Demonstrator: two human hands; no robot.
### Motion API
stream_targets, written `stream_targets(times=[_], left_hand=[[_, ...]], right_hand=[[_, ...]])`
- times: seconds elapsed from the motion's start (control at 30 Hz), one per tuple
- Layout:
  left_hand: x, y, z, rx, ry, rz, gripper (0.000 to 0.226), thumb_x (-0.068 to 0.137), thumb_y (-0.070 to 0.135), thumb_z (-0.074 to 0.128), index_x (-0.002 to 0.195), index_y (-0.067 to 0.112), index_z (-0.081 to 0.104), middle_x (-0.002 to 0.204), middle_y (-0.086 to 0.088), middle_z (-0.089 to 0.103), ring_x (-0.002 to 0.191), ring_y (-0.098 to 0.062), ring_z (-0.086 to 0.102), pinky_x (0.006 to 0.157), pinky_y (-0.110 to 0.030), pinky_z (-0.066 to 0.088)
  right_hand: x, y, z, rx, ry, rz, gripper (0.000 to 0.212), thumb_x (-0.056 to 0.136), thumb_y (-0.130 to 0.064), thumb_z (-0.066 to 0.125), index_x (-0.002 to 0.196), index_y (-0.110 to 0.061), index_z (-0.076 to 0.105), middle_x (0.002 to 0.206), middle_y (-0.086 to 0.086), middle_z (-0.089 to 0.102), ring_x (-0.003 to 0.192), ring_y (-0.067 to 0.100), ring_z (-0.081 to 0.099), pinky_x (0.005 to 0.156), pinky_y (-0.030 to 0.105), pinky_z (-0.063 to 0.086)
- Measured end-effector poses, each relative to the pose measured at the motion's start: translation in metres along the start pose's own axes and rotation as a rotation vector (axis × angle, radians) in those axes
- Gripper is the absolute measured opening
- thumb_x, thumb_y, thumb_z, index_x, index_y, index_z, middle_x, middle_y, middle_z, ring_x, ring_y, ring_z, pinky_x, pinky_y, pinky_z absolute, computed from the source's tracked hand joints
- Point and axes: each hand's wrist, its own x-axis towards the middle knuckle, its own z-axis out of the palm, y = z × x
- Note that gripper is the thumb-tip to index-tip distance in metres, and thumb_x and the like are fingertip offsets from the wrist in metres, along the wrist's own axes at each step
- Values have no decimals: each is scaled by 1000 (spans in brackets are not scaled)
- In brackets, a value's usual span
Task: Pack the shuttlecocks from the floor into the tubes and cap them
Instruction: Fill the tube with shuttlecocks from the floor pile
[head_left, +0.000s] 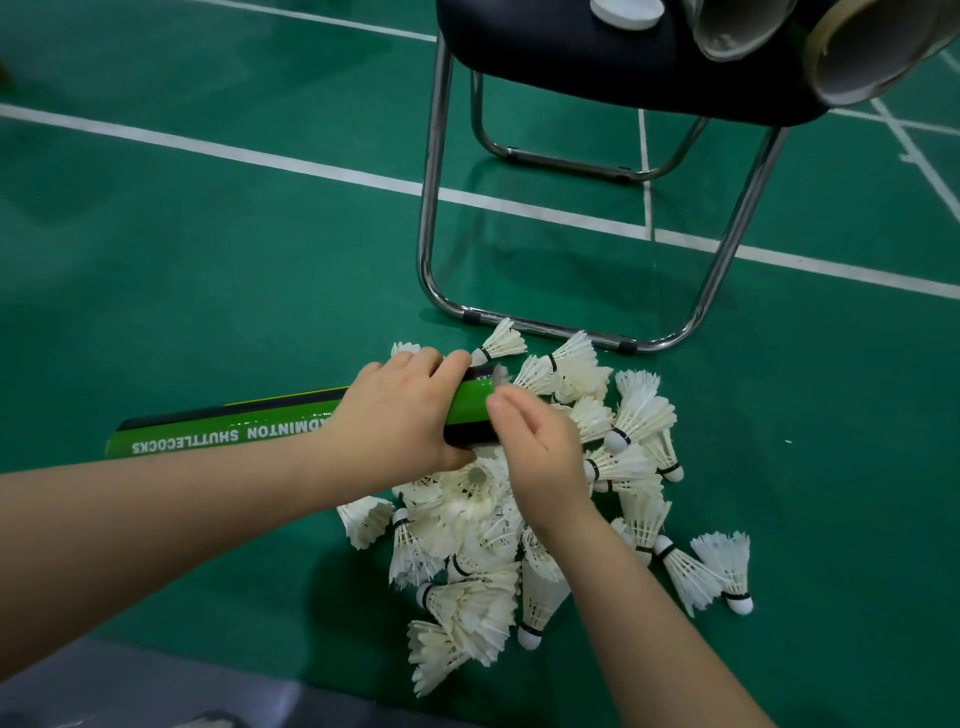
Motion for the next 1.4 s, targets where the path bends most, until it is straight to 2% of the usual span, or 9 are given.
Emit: stream_targets(times=[0.07,0.27,0.47,0.53,0.7,0.9,1.1,1.27,1.4], left_hand=[[0,-5,0,10,6,-8,72,70,57,64,127,19,42,108,-1,55,98,-25,53,77,-37,44],[-4,-9,10,121,73,200,58,56,46,47,101,11,55,77,-6,57,62,-29,55,53,-33,38],[12,-8,2,94,-13,-14,71,69,57,63,125,19,40,104,-2,54,97,-27,54,75,-36,41],[11,-10,1,89,-39,-47,76,70,59,64,129,22,35,110,-1,51,101,-24,51,80,-35,41],[0,-18,7,127,-62,-52,76,71,63,63,128,23,33,110,1,50,99,-21,50,79,-34,43],[-3,-24,9,102,-55,-77,76,71,63,63,129,22,33,107,2,50,95,-21,50,75,-33,42],[-4,-30,10,66,-54,-92,79,71,63,64,131,24,30,109,2,50,98,-20,49,81,-34,45],[-6,-34,11,53,-63,-117,80,72,62,64,133,23,30,110,1,50,99,-20,50,81,-34,45],[-6,-36,10,53,-58,-124,78,72,62,64,131,23,31,109,2,50,98,-20,50,80,-34,45]], right_hand=[[2,-4,0,106,-225,108,51,80,-43,47,82,7,56,75,23,52,69,21,46,65,34,38],[14,-9,-12,109,-702,430,34,67,-18,61,99,-10,57,90,1,57,74,1,56,69,13,45],[-2,3,21,397,255,178,14,88,-22,52,83,-10,59,75,-1,54,68,7,48,62,16,42],[-3,15,16,208,416,126,14,94,-18,49,83,-18,57,74,-7,55,66,1,49,61,14,42],[1,68,-4,-686,26,261,32,91,-22,45,122,-23,51,107,-4,60,100,15,51,87,37,44],[3,88,14,-896,-212,435,50,96,-54,23,144,-42,22,150,6,31,137,28,25,110,46,20],[20,97,14,-814,-270,647,69,91,-64,15,148,-24,18,158,5,10,144,29,7,114,50,7],[15,89,9,-622,211,416,45,97,-40,36,132,-16,50,135,0,52,125,18,44,109,46,30],[8,68,2,-244,541,249,8,91,-17,53,92,-22,59,84,-12,58,74,9,52,68,27,45]])
